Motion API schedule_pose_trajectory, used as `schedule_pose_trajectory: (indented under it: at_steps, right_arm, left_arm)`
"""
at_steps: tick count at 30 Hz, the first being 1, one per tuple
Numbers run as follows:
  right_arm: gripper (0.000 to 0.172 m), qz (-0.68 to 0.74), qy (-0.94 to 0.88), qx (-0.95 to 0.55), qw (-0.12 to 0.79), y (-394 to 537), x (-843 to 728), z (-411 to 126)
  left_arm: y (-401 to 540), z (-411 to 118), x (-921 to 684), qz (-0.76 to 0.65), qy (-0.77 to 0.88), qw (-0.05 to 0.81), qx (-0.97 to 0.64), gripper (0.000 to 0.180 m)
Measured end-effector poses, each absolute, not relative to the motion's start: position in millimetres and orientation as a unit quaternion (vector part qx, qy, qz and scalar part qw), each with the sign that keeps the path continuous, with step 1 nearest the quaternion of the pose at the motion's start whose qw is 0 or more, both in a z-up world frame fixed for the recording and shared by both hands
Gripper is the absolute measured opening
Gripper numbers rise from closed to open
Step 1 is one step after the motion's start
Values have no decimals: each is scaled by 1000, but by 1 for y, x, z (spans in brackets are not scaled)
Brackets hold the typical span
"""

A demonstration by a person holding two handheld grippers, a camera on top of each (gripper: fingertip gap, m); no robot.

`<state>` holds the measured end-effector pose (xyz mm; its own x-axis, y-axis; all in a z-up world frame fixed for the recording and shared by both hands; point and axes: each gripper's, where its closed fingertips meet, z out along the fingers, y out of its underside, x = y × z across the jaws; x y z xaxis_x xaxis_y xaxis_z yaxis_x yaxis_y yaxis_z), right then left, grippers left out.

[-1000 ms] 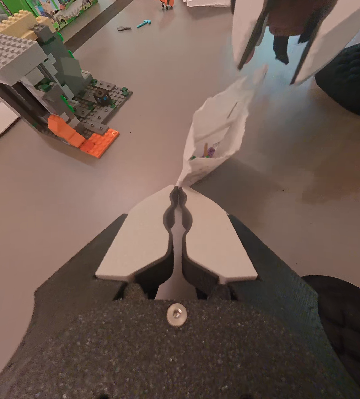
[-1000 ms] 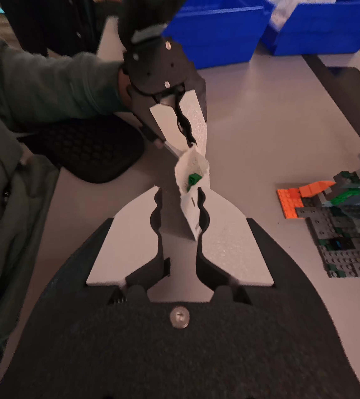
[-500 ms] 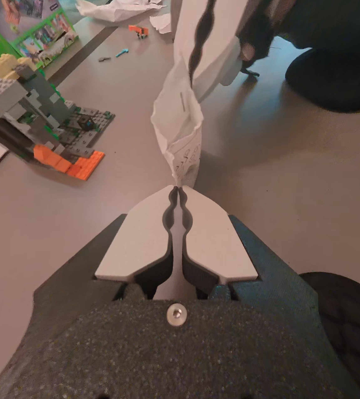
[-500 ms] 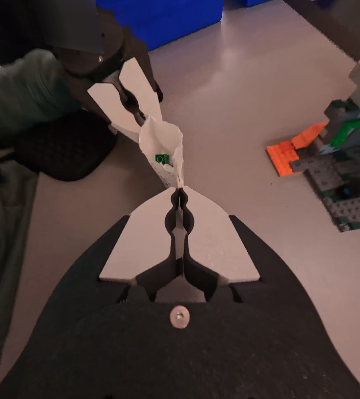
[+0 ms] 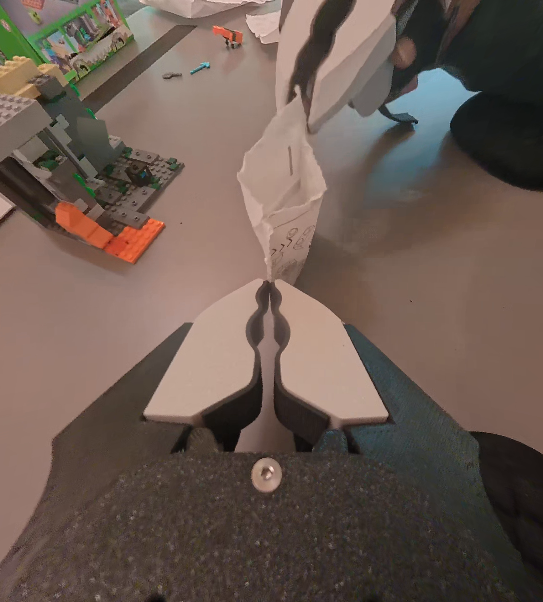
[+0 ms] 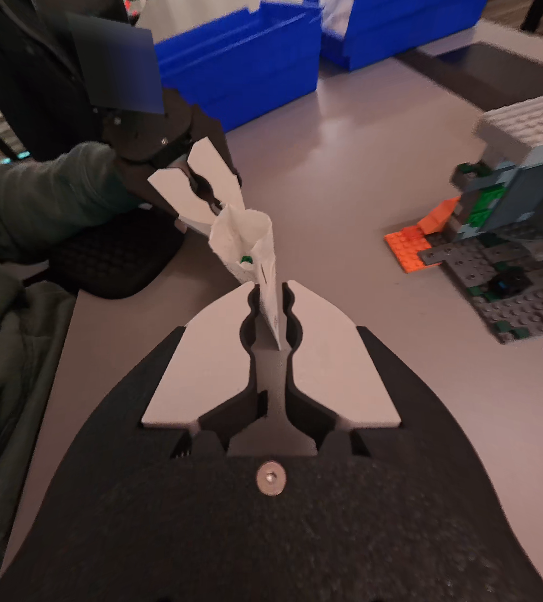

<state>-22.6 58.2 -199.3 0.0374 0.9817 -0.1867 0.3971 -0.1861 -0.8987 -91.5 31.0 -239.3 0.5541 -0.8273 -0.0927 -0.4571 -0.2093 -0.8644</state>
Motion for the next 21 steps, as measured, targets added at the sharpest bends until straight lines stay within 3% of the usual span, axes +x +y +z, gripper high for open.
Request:
schedule_pose_trajectory:
  at_steps: [8,16,21]
  right_arm:
    - [17,289,-425,-734,443,181,76,-193]
    - [18,106,-472,-805,344,284,165,-229]
    - [20,82,-508,-814,268,318,180,-256]
  left_arm:
    - [32,-239,-92,-202,424,462,-752,0]
    - [32,-239,-91,-212,420,462,-752,0]
    - [33,-239,-91,-217,418,462,-752,0]
